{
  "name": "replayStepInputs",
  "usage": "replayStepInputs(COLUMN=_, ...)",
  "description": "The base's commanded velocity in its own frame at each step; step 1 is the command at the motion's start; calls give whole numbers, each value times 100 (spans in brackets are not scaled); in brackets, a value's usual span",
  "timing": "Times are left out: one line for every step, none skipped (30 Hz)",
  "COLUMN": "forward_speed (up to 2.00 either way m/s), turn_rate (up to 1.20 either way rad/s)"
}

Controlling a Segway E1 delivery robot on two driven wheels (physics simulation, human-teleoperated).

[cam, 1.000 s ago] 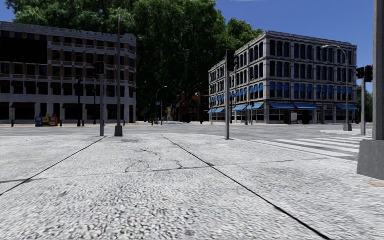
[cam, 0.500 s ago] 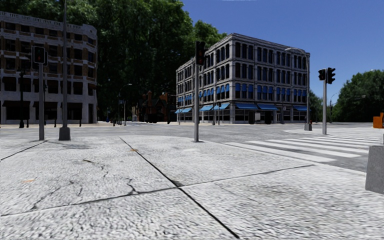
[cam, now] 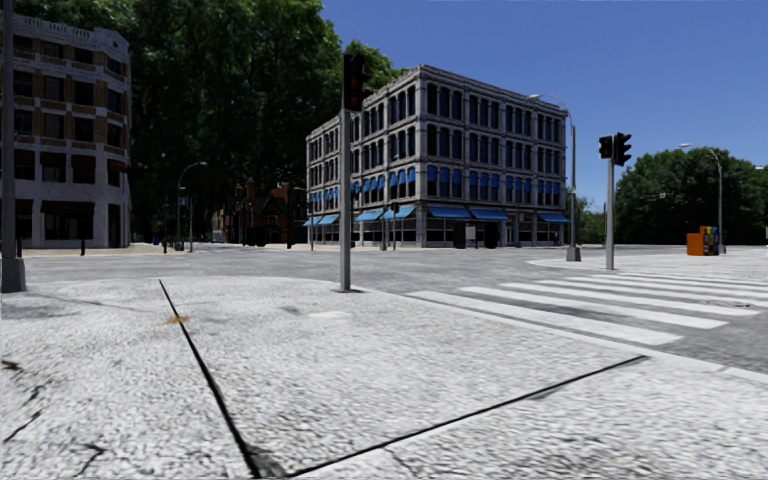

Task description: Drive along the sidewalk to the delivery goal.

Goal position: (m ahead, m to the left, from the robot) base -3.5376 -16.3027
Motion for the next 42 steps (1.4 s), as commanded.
replayStepInputs(forward_speed=200, turn_rate=-19)
replayStepInputs(forward_speed=200, turn_rate=-19)
replayStepInputs(forward_speed=200, turn_rate=-23)
replayStepInputs(forward_speed=200, turn_rate=-28)
replayStepInputs(forward_speed=200, turn_rate=-28)
replayStepInputs(forward_speed=200, turn_rate=-31)
replayStepInputs(forward_speed=200, turn_rate=-34)
replayStepInputs(forward_speed=200, turn_rate=-36)
replayStepInputs(forward_speed=200, turn_rate=-36)
replayStepInputs(forward_speed=200, turn_rate=-38)
replayStepInputs(forward_speed=200, turn_rate=-40)
replayStepInputs(forward_speed=200, turn_rate=-42)
replayStepInputs(forward_speed=200, turn_rate=-44)
replayStepInputs(forward_speed=200, turn_rate=-44)
replayStepInputs(forward_speed=200, turn_rate=-47)
replayStepInputs(forward_speed=200, turn_rate=-47)
replayStepInputs(forward_speed=200, turn_rate=-48)
replayStepInputs(forward_speed=200, turn_rate=-48)
replayStepInputs(forward_speed=200, turn_rate=-48)
replayStepInputs(forward_speed=200, turn_rate=-48)
replayStepInputs(forward_speed=200, turn_rate=-48)
replayStepInputs(forward_speed=200, turn_rate=-48)
replayStepInputs(forward_speed=200, turn_rate=-48)
replayStepInputs(forward_speed=200, turn_rate=-48)
replayStepInputs(forward_speed=200, turn_rate=-48)
replayStepInputs(forward_speed=200, turn_rate=-48)
replayStepInputs(forward_speed=200, turn_rate=-48)
replayStepInputs(forward_speed=200, turn_rate=-48)
replayStepInputs(forward_speed=200, turn_rate=-48)
replayStepInputs(forward_speed=200, turn_rate=-48)
replayStepInputs(forward_speed=200, turn_rate=-48)
replayStepInputs(forward_speed=200, turn_rate=-48)
replayStepInputs(forward_speed=200, turn_rate=-48)
replayStepInputs(forward_speed=200, turn_rate=-48)
replayStepInputs(forward_speed=200, turn_rate=-48)
replayStepInputs(forward_speed=200, turn_rate=-48)
replayStepInputs(forward_speed=200, turn_rate=-48)
replayStepInputs(forward_speed=200, turn_rate=-48)
replayStepInputs(forward_speed=200, turn_rate=-48)
replayStepInputs(forward_speed=200, turn_rate=-48)
replayStepInputs(forward_speed=200, turn_rate=-48)
replayStepInputs(forward_speed=200, turn_rate=-48)
